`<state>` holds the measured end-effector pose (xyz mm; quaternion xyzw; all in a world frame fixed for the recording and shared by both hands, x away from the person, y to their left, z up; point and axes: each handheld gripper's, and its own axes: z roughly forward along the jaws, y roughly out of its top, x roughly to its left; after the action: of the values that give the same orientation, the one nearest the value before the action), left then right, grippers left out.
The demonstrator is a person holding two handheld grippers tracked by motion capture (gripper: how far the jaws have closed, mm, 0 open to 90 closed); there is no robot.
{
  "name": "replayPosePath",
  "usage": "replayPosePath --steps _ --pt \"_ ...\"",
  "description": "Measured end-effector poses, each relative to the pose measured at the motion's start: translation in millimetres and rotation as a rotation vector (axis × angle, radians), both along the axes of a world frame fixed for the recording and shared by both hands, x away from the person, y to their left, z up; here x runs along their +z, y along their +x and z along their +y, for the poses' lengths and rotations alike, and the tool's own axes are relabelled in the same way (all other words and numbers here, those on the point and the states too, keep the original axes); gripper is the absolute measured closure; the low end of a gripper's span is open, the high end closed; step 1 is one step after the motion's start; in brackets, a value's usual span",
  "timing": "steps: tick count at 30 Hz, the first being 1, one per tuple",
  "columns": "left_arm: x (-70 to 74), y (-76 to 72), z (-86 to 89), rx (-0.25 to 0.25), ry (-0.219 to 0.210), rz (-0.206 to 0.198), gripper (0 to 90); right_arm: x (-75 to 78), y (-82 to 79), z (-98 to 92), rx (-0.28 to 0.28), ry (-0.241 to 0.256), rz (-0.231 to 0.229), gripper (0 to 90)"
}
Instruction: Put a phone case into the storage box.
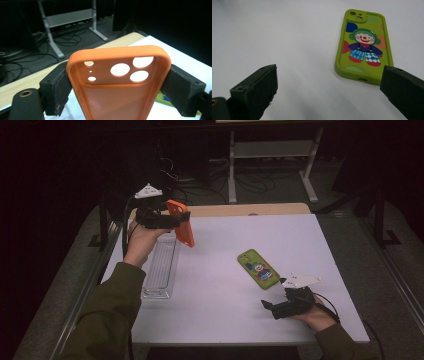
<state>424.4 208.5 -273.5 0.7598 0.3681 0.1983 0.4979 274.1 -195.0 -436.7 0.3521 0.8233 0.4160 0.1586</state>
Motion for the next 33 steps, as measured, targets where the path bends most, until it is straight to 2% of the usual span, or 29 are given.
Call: replayPosePath --steps 4,5,6,7,8,10,11,13,14,17,20,21,22,23,24,27,30,32,33 --pt "1.7 6.8 11.0 0.054 0.002 -0.008 15.8 0.7 -0.4 0.7 0.004 0.002 0.006 1.0" --pt "2.0 10.4 15.5 0.081 0.004 -0.012 15.8 1.3 -0.3 1.0 0.011 0.005 -0.002 0.9" --pt "2.0 10.4 15.5 0.081 0.004 -0.012 15.8 1.3 -0.3 1.0 0.011 0.005 -0.002 0.9" --pt "2.0 13.9 19.4 0.116 0.002 -0.015 15.8 1.7 -1.1 2.0 0.007 0.010 0.005 0.9" --pt "2.0 13.9 19.4 0.116 0.002 -0.015 15.8 1.7 -1.1 2.0 0.007 0.010 0.005 0.9" --pt "0.9 19.6 24.0 0.164 0.010 -0.021 15.8 1.7 -0.9 2.1 0.009 0.010 0.005 1.0" --pt "0.9 19.6 24.0 0.164 0.010 -0.021 15.8 1.6 -0.8 2.0 0.010 0.009 0.004 0.9" --pt "-2.3 26.8 27.9 0.218 0.025 -0.012 15.8 2.0 -0.8 1.9 0.011 0.011 0.002 0.9" --pt "-2.3 26.8 27.9 0.218 0.025 -0.012 15.8 2.0 -0.8 1.9 0.011 0.011 0.002 0.9" --pt "-9.3 35.8 31.2 0.289 0.045 0.011 15.8 3.2 -1.1 1.7 0.019 0.008 -0.009 0.9" --pt "-12.7 40.1 32.0 0.316 0.053 0.016 15.7 3.4 -1.3 1.6 0.018 0.008 -0.008 0.9" --pt "-16.6 45.1 32.6 0.348 0.067 0.022 15.7 3.4 -1.3 1.6 0.018 0.008 -0.008 0.9" --pt "-16.6 45.1 32.6 0.348 0.067 0.022 15.7 3.4 -1.3 1.6 0.018 0.008 -0.008 0.9" --pt "-20.0 48.9 32.8 0.374 0.082 0.022 15.7 3.6 -1.3 1.2 0.022 0.007 -0.014 0.9" --pt "-20.0 48.9 32.8 0.374 0.082 0.022 15.7 3.6 -1.3 1.2 0.022 0.007 -0.014 0.9" --pt "-27.6 55.5 33.2 0.421 0.107 0.037 15.6 4.6 -2.2 0.6 0.021 0.009 -0.014 0.9" --pt "-36.1 61.6 33.5 0.453 0.124 0.036 15.6 4.8 -2.1 0.2 0.020 0.010 -0.016 0.9" --pt "-40.9 63.6 33.0 0.470 0.125 0.044 15.6 4.8 -2.1 -0.2 0.020 0.011 -0.018 0.9" --pt "-46.7 66.1 30.7 0.497 0.121 0.054 15.5 4.8 -2.1 -0.3 0.021 0.010 -0.022 0.9"
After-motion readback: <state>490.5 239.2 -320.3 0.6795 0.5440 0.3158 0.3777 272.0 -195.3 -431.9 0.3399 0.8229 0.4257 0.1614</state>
